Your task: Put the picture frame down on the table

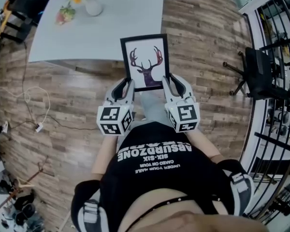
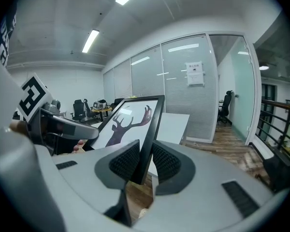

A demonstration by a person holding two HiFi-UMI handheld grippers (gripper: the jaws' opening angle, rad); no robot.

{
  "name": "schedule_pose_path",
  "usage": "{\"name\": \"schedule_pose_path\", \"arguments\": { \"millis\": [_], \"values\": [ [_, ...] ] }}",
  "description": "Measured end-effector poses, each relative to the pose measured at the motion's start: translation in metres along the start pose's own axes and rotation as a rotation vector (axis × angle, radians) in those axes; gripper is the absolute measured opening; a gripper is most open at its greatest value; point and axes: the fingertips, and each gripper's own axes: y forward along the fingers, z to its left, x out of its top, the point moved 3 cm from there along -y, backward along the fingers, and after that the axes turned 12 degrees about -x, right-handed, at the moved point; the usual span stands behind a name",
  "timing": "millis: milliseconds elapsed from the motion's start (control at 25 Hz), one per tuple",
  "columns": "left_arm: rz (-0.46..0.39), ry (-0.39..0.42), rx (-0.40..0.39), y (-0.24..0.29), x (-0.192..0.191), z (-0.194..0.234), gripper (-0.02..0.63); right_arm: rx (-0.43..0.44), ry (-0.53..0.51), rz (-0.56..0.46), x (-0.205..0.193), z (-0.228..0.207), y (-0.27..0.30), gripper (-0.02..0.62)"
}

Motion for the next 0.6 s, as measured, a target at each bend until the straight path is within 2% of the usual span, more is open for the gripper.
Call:
{"name": "schedule_pose_path", "arguments": {
  "millis": [600],
  "values": [
    [-0.023, 0.009, 0.038, 0.057, 0.063, 0.053, 0.095, 0.031, -0.004, -0.029, 0.050, -0.018, 0.091, 0.095]
  ]
}}
